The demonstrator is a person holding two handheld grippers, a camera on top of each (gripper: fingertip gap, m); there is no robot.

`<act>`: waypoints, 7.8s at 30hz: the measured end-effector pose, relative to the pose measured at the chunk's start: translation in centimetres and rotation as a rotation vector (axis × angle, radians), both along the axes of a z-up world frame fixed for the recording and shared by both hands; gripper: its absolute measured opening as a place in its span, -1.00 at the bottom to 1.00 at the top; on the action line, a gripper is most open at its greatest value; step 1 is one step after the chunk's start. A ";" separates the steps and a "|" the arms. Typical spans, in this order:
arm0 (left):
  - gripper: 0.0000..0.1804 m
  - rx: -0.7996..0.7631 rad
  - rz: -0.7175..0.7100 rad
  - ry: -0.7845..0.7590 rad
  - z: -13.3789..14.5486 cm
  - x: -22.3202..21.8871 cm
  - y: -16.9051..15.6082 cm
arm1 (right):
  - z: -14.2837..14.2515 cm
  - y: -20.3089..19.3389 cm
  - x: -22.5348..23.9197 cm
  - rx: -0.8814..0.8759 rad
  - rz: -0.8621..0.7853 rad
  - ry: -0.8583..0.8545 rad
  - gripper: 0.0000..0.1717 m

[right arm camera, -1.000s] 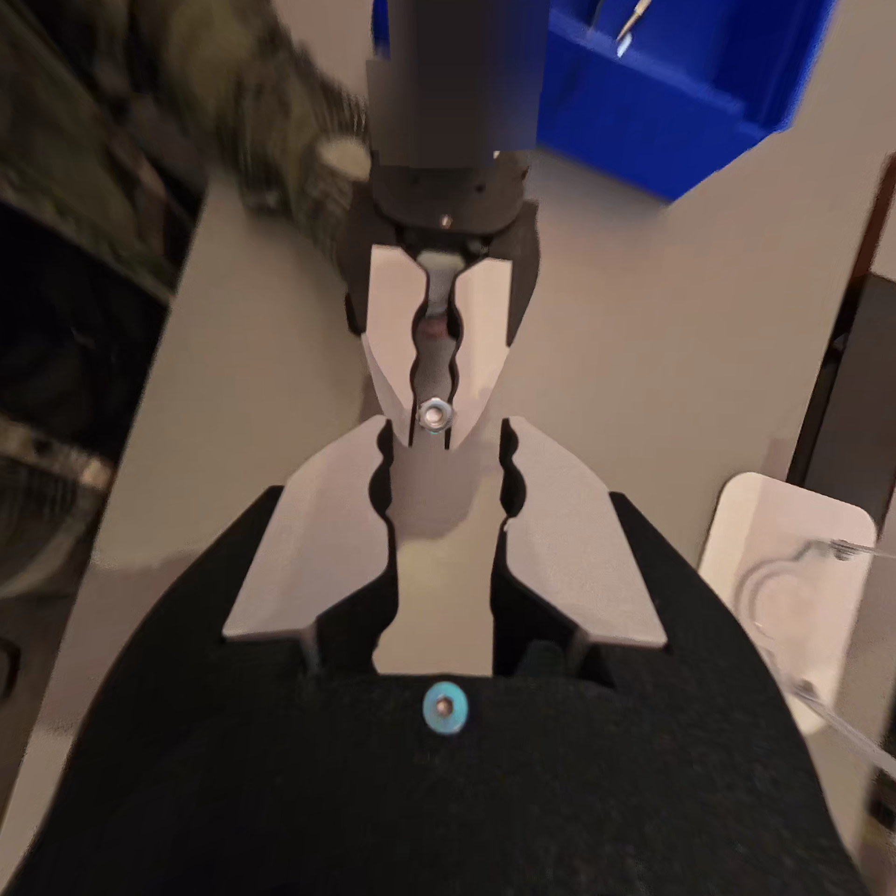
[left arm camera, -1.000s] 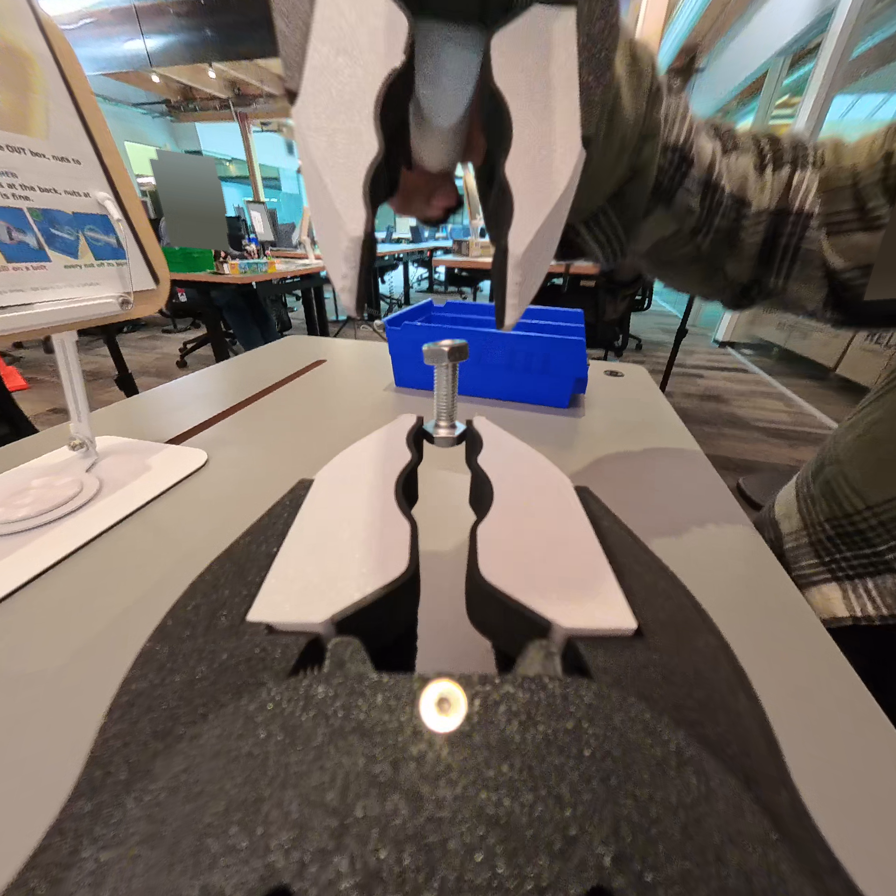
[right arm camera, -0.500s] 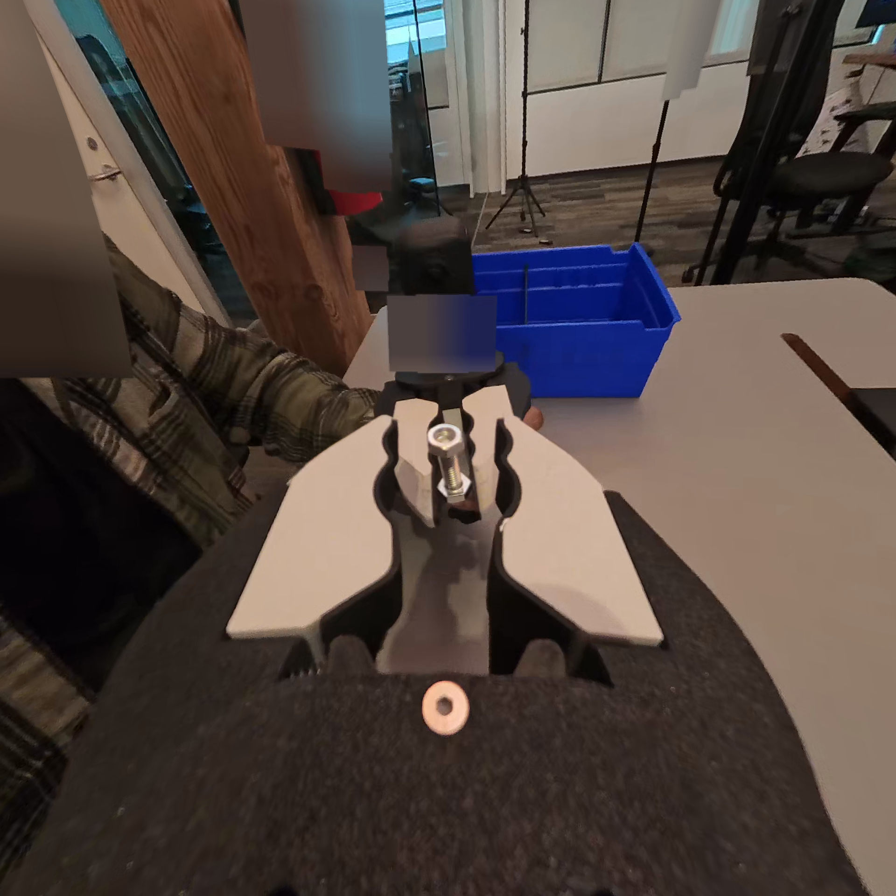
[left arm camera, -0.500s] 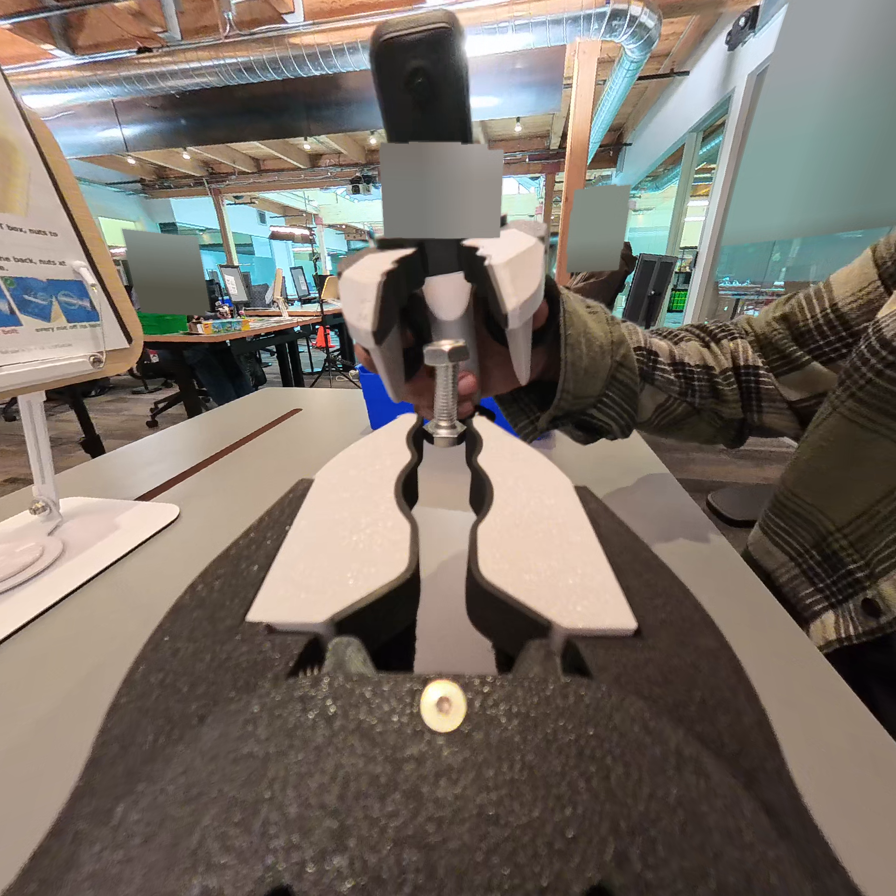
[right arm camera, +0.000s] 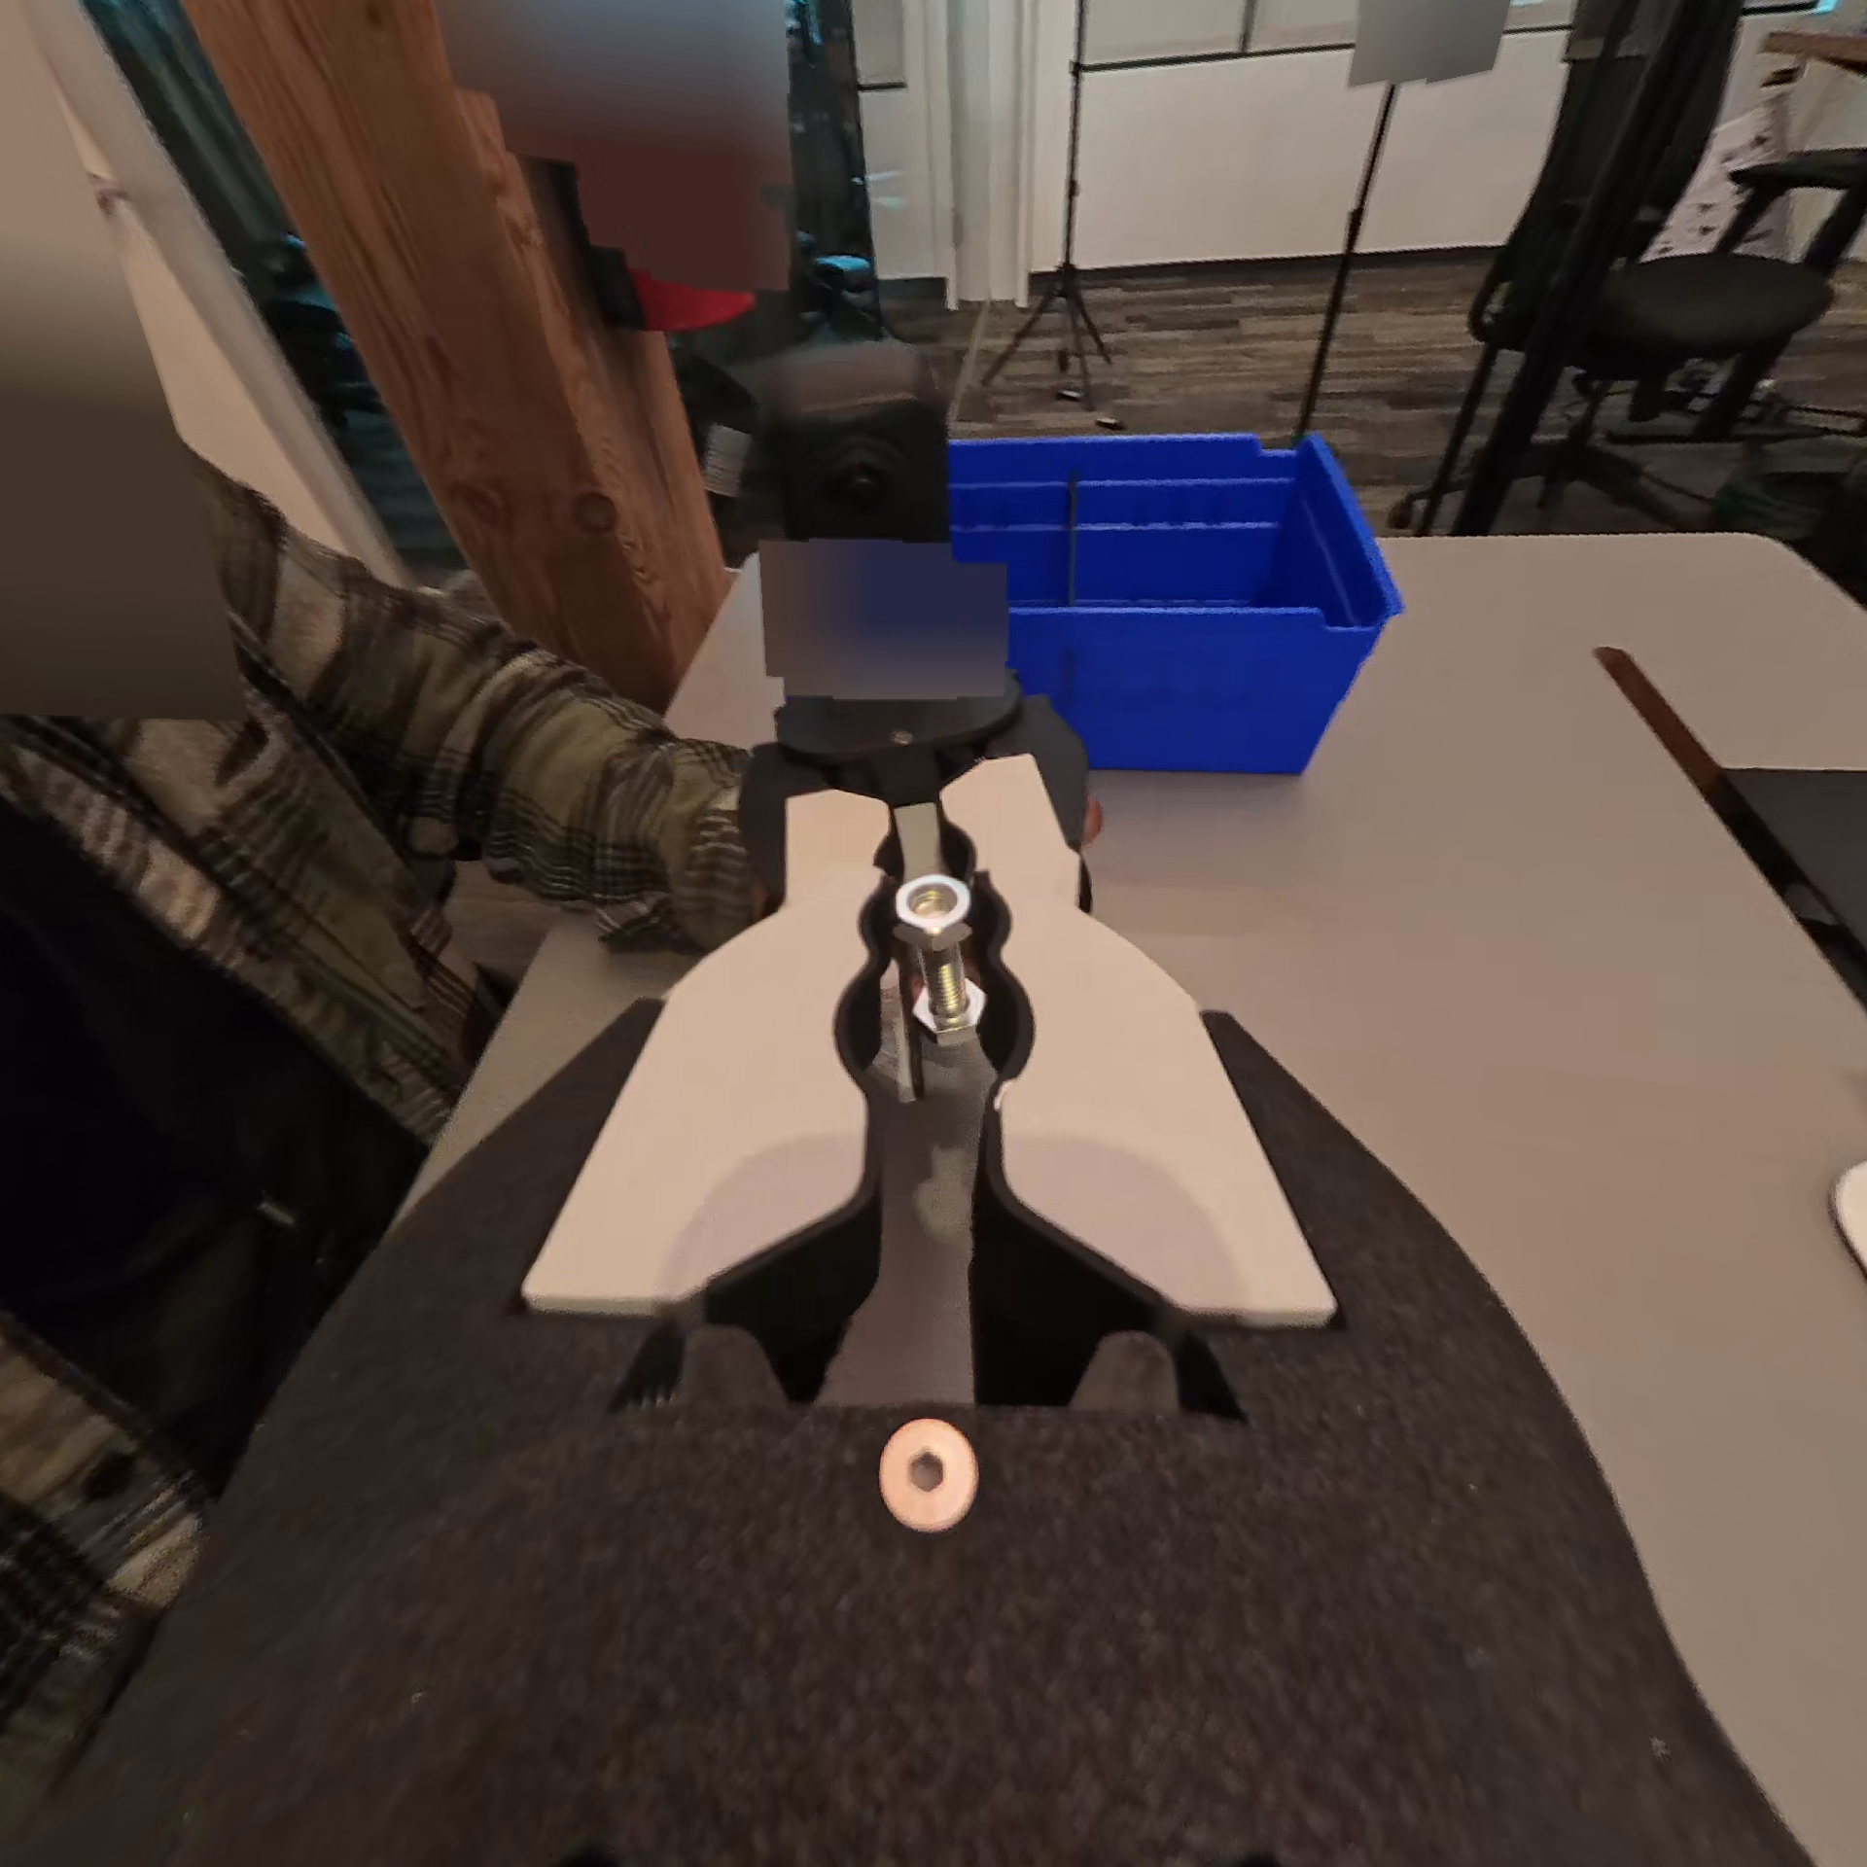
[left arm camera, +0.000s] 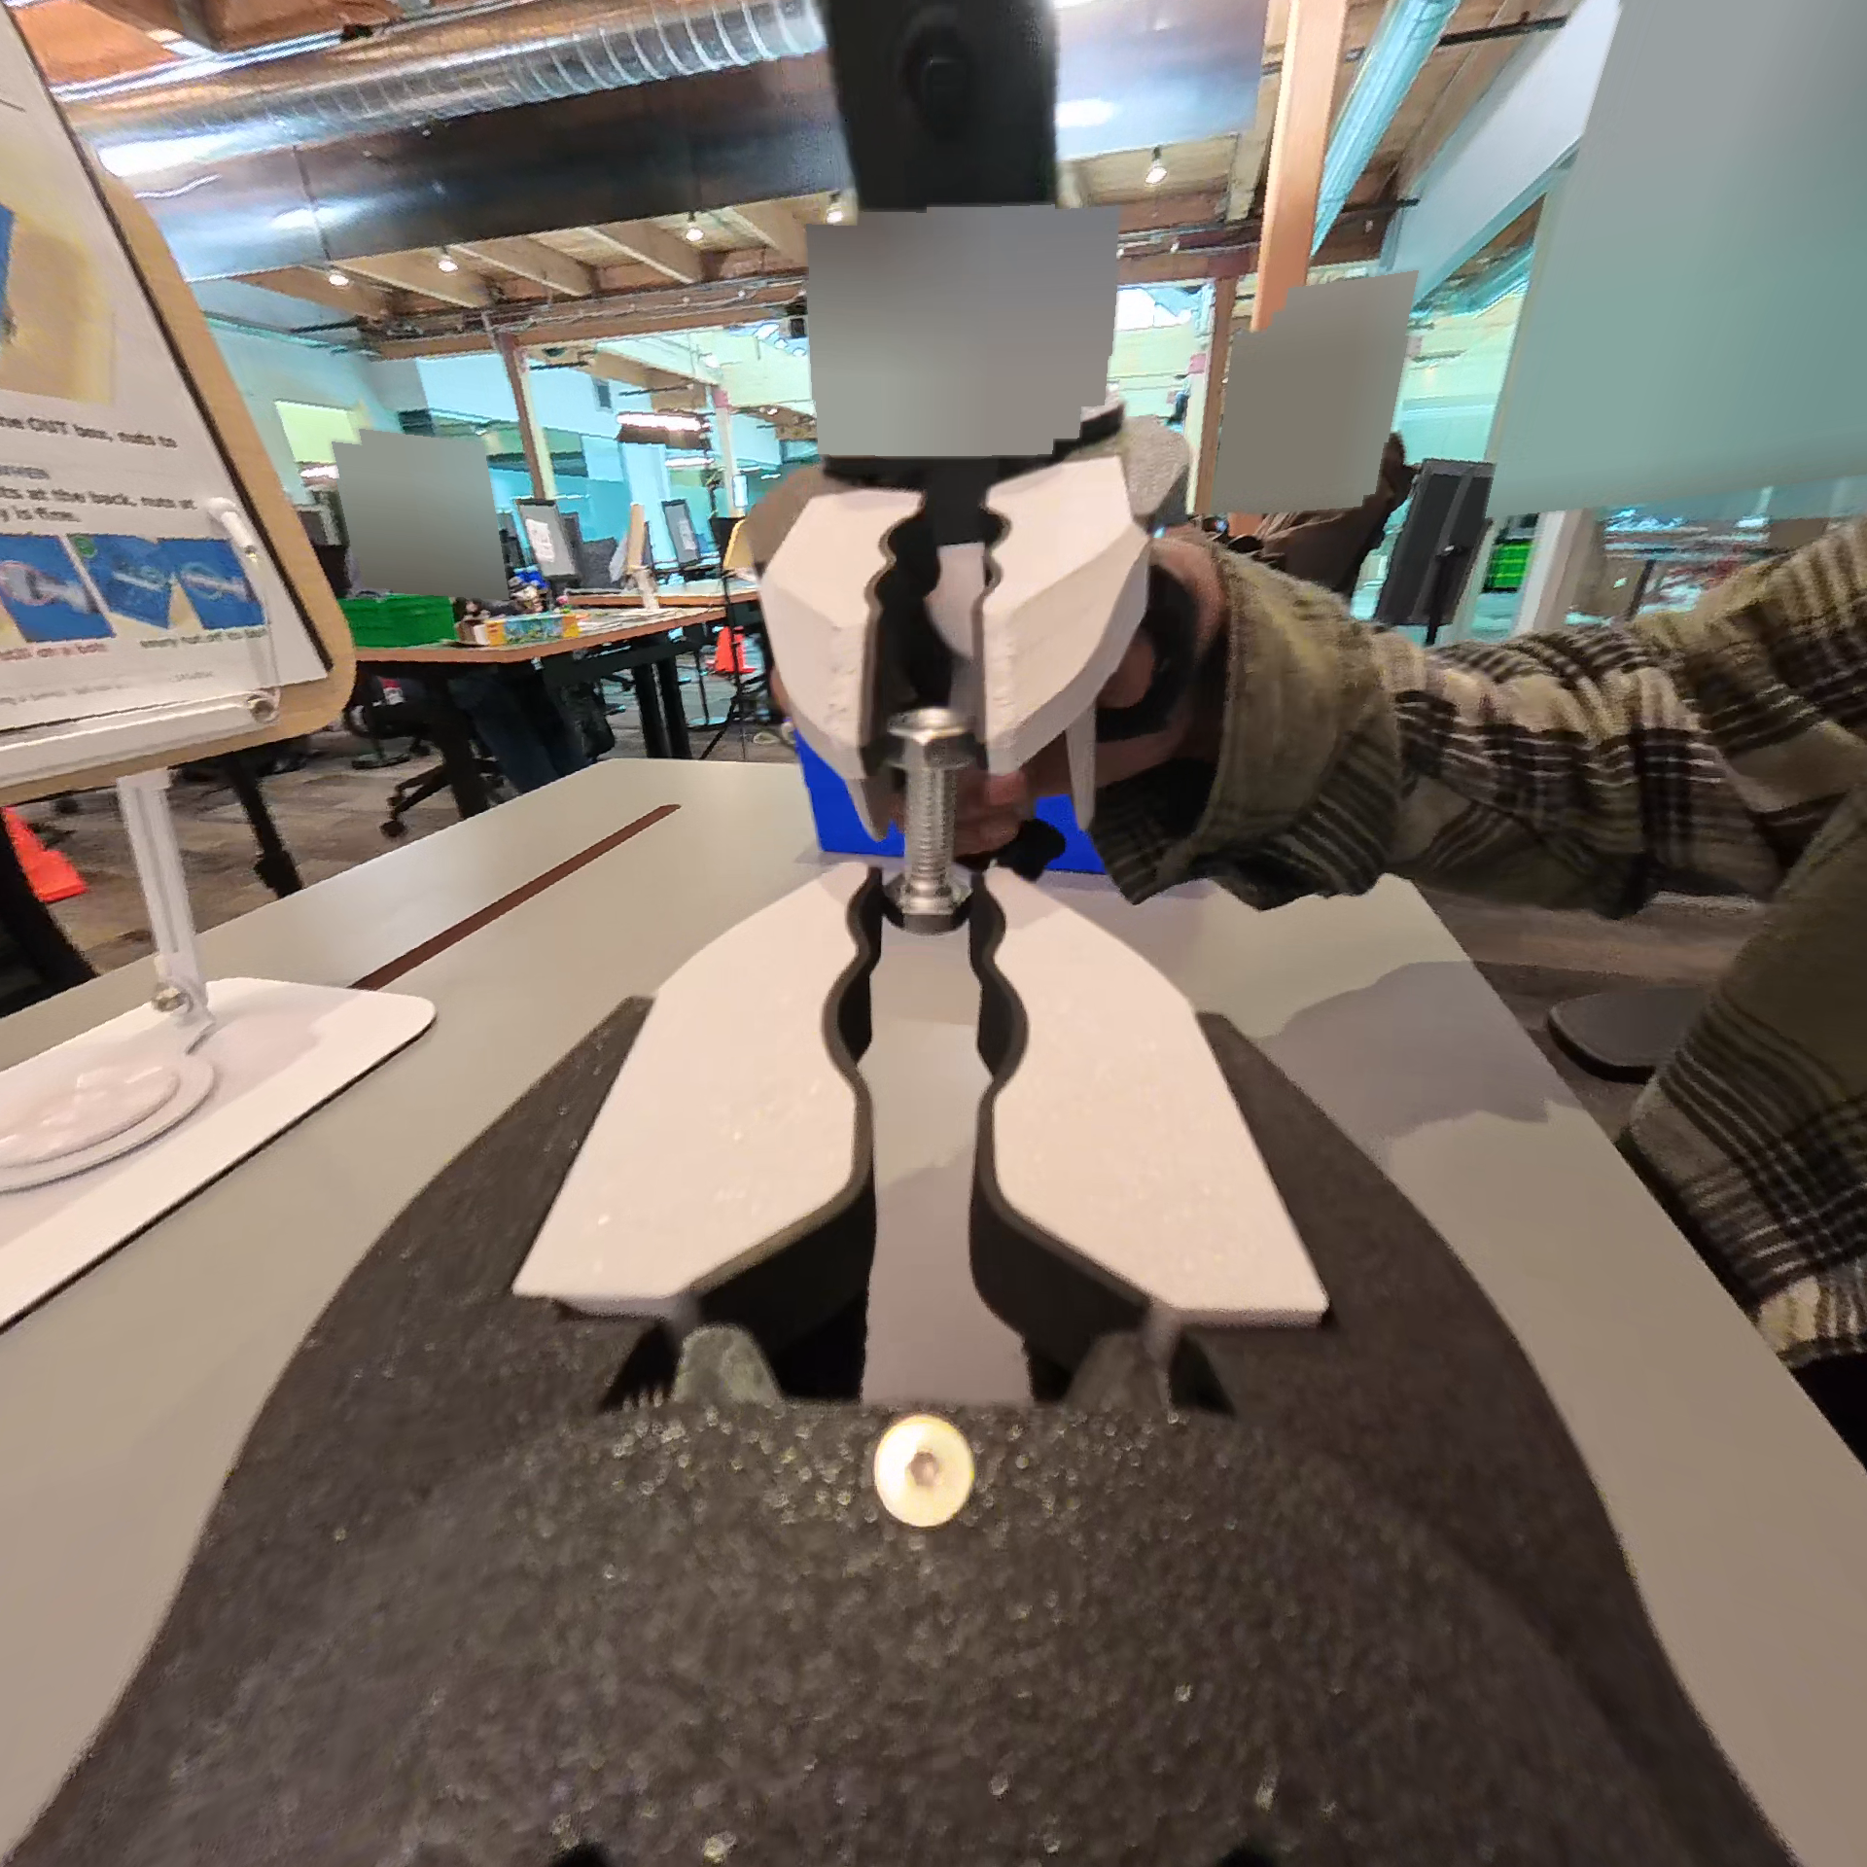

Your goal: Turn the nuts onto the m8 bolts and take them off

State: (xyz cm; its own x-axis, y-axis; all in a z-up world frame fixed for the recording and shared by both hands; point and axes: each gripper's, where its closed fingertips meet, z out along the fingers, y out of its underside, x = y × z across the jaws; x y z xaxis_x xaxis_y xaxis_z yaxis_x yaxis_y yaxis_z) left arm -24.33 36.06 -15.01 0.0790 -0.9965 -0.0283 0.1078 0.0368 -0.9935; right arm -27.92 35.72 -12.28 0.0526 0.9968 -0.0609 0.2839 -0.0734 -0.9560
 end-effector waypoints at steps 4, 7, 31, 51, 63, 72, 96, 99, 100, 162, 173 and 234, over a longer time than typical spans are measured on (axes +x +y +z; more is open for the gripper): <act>-0.83 0.022 0.073 0.026 -0.1 -0.2 0.7 | -0.1 0.6 0.1 0.109 -0.116 -0.050 -0.83; -0.83 0.042 0.126 0.042 -0.2 -0.3 1.1 | -0.2 1.0 0.1 0.135 -0.210 -0.067 -0.83; -0.83 0.067 0.108 0.042 -0.1 0.0 0.3 | 0.4 0.5 0.6 0.060 -0.317 0.095 -0.75; -0.83 -0.019 0.096 0.023 -0.3 -0.1 0.9 | -0.3 -1.7 0.0 0.143 -0.260 0.024 -0.19; -0.83 -0.024 0.071 0.025 -0.4 0.1 0.5 | 0.0 -1.2 0.3 0.152 -0.276 0.002 -0.22; -0.83 -0.018 -0.074 0.014 -0.3 0.8 -1.6 | 0.5 -1.4 1.3 0.106 -0.081 -0.006 -0.53; -0.83 0.042 -0.078 0.024 -0.1 1.0 -2.4 | -0.1 -2.3 1.1 -0.012 0.022 0.017 -0.82; -0.83 0.059 -0.045 0.029 -0.1 0.9 -2.2 | 0.0 -2.1 1.1 -0.044 -0.023 0.060 -0.82; -0.83 0.061 -0.037 0.027 -0.1 0.9 -2.2 | 0.0 -2.1 1.1 -0.051 -0.039 0.070 -0.83; -0.83 0.025 -0.149 0.079 -1.0 1.9 -3.6 | -1.7 -3.8 2.6 0.262 0.423 -0.444 -0.83; -0.83 0.063 0.000 0.054 -0.4 1.2 -2.0 | -1.1 -2.2 1.9 0.151 0.099 -0.348 -0.83; -0.83 -0.148 -0.070 -0.042 -0.2 0.6 -0.7 | -0.4 -3.4 1.3 0.070 -0.204 0.000 -0.03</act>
State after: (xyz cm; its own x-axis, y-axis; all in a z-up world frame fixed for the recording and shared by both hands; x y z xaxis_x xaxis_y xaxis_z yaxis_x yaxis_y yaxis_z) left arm -23.77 35.32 -15.17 0.0069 -0.9926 0.1209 0.1460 -0.1186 -0.9822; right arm -26.67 32.30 -12.66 0.2533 0.9673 0.0086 0.2702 -0.0623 -0.9608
